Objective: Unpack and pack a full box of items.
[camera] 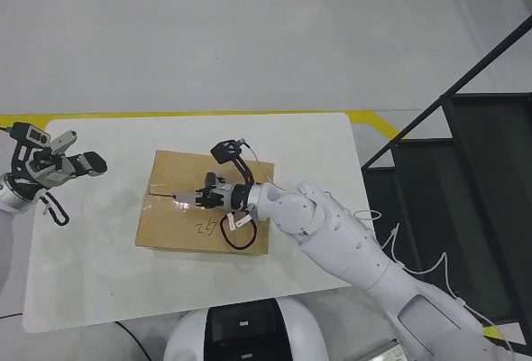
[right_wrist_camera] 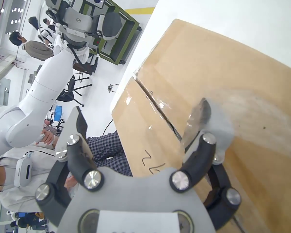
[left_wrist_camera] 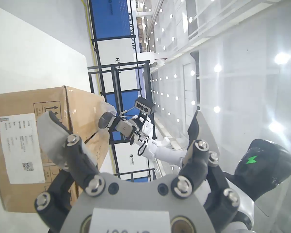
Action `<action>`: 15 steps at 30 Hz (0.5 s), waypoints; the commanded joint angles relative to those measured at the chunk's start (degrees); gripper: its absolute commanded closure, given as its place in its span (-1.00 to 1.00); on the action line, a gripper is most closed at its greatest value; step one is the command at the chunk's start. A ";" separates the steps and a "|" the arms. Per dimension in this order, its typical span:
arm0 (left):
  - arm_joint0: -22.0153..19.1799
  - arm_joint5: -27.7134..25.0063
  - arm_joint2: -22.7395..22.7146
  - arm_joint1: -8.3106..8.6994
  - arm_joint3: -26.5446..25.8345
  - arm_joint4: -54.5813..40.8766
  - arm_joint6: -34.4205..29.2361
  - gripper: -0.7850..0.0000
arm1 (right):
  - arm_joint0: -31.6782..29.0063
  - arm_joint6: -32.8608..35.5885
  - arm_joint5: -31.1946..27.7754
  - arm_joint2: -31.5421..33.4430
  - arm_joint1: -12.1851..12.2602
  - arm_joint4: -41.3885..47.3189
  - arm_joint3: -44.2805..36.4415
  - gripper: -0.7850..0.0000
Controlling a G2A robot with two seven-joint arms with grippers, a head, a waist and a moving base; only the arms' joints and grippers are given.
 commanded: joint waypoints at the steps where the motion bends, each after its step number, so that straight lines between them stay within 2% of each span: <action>1: 0.37 0.17 -0.23 0.03 0.01 -0.05 0.16 -1.00 | 1.51 -0.09 -0.13 -1.46 -0.74 0.39 1.35 -1.00; 15: 2.63 1.35 -2.39 0.48 -1.90 0.42 0.99 -1.00 | 7.96 -1.15 -2.60 -8.82 -5.89 3.85 11.35 -1.00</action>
